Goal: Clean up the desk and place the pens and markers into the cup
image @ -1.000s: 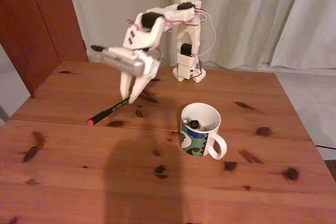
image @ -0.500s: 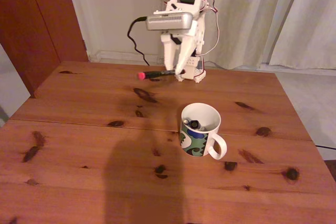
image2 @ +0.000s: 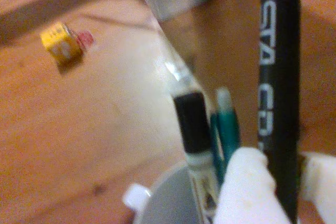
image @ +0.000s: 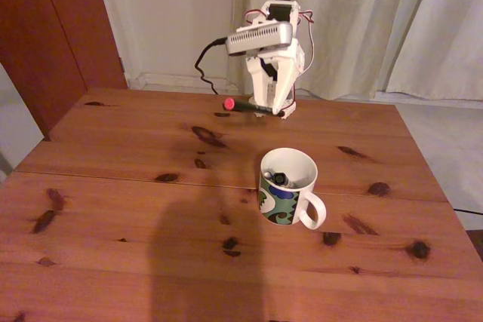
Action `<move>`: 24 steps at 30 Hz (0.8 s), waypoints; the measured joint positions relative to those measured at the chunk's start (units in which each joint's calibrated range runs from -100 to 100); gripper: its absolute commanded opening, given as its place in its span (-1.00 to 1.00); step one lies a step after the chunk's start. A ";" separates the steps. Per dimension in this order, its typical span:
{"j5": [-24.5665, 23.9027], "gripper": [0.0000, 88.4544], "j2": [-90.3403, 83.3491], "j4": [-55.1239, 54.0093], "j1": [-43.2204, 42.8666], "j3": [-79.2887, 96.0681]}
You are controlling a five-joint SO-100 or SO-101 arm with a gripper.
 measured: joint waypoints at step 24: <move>-5.47 -0.98 0.00 -10.78 -4.18 8.15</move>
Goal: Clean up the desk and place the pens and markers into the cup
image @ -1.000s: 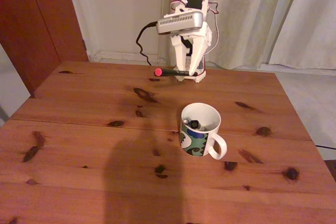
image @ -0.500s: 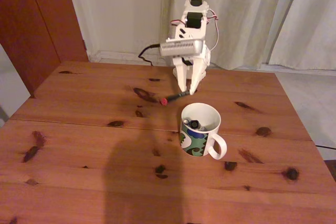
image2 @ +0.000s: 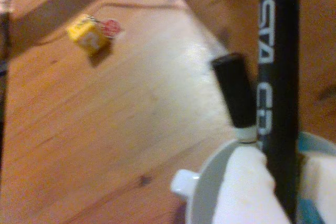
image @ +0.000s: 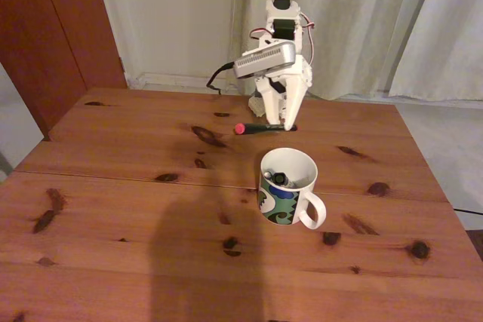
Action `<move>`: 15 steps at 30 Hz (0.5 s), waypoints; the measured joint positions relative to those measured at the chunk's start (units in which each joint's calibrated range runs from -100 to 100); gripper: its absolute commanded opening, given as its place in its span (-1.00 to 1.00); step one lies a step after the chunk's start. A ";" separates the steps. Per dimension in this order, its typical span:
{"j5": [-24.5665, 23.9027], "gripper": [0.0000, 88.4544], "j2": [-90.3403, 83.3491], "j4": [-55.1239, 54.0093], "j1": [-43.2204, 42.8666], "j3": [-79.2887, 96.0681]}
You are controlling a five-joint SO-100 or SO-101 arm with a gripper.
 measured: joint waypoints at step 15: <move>-0.10 -0.98 0.00 -0.25 -4.69 -2.80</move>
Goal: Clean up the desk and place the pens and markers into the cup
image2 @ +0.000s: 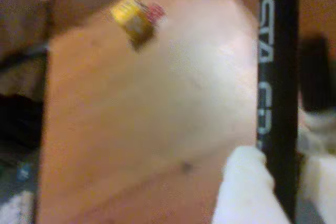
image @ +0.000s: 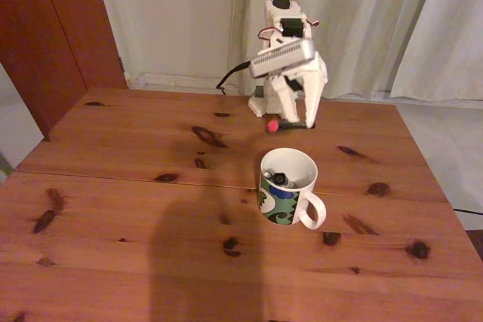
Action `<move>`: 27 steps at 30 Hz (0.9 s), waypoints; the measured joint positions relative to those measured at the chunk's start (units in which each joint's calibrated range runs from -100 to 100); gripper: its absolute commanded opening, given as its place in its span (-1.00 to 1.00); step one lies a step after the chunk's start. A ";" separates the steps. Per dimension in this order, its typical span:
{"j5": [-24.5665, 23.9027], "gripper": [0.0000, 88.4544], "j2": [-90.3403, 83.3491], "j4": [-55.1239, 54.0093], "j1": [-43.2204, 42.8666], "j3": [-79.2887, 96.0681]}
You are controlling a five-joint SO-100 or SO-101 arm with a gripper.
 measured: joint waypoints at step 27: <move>-1.42 -0.98 24.58 -6.47 2.42 -15.80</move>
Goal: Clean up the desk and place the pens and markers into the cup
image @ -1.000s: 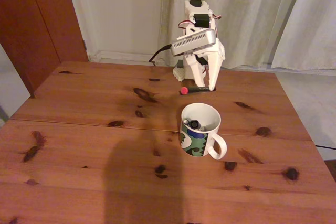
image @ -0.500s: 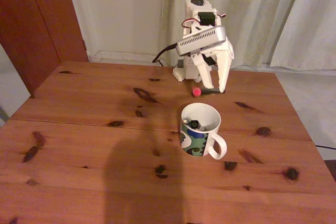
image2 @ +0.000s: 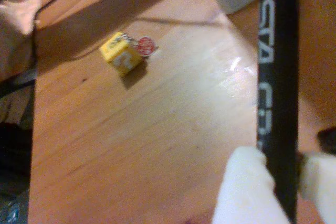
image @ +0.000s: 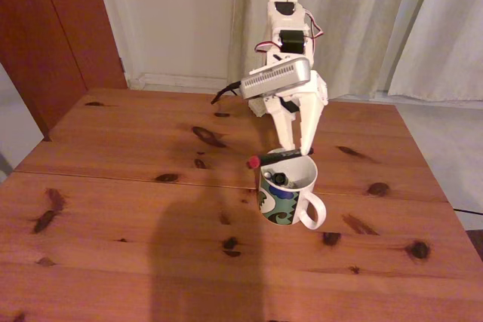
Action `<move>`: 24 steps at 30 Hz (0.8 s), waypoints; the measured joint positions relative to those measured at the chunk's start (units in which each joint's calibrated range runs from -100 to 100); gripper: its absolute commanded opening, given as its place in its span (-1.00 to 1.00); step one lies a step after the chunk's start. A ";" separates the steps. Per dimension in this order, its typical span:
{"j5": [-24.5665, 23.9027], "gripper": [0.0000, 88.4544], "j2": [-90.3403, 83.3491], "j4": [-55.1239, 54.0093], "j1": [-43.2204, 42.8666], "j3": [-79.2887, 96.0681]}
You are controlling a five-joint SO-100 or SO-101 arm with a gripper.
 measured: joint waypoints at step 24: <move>0.00 -0.98 0.00 -9.79 0.37 12.82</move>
